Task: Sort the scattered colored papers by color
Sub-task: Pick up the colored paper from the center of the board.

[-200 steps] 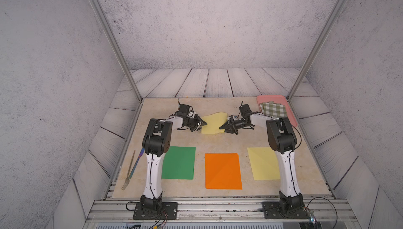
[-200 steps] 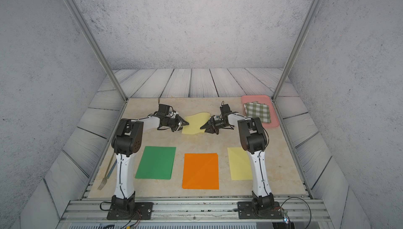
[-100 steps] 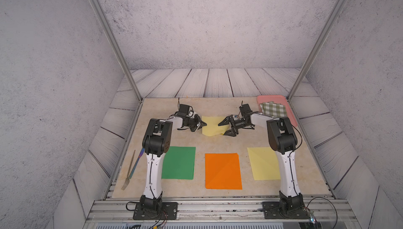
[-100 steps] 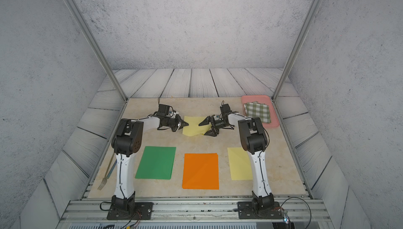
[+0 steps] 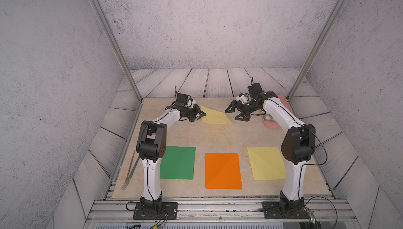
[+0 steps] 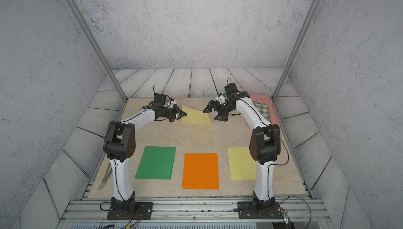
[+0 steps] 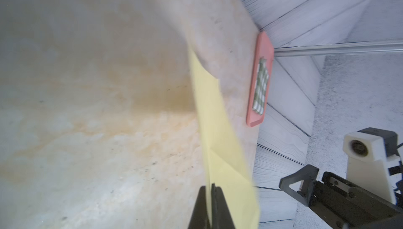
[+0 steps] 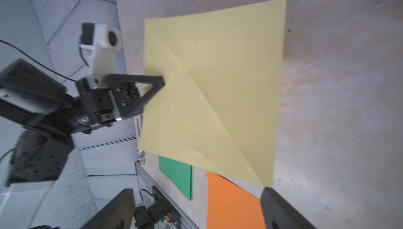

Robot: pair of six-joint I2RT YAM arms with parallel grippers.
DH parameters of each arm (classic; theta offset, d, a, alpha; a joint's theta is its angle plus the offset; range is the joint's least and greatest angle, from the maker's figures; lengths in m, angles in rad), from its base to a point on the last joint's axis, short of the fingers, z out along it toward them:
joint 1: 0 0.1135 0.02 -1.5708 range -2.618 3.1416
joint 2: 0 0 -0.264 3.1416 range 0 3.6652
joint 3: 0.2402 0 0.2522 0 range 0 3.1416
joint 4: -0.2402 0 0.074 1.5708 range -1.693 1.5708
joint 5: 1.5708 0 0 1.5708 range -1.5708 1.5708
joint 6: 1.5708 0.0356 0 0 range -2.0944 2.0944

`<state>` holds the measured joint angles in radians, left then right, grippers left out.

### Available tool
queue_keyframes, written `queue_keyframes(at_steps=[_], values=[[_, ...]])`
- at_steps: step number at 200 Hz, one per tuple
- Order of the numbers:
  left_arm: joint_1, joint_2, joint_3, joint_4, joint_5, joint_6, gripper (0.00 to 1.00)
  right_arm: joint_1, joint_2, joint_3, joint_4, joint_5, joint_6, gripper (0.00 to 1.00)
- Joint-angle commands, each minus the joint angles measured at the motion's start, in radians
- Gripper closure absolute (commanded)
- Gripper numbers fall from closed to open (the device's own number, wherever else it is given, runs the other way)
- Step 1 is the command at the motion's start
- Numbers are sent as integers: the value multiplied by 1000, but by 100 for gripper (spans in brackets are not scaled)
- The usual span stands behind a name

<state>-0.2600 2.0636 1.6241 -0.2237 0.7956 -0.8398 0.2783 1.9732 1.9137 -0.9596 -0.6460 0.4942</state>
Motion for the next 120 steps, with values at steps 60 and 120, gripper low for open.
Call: queue_keyframes(at_steps=[60, 120], values=[[-174, -242, 56, -98, -124, 7, 100, -5, -432, -73, -218, 333, -76, 1], [-449, -228, 72, -30, -252, -73, 100, -6, -694, -118, -198, 346, -61, 1]])
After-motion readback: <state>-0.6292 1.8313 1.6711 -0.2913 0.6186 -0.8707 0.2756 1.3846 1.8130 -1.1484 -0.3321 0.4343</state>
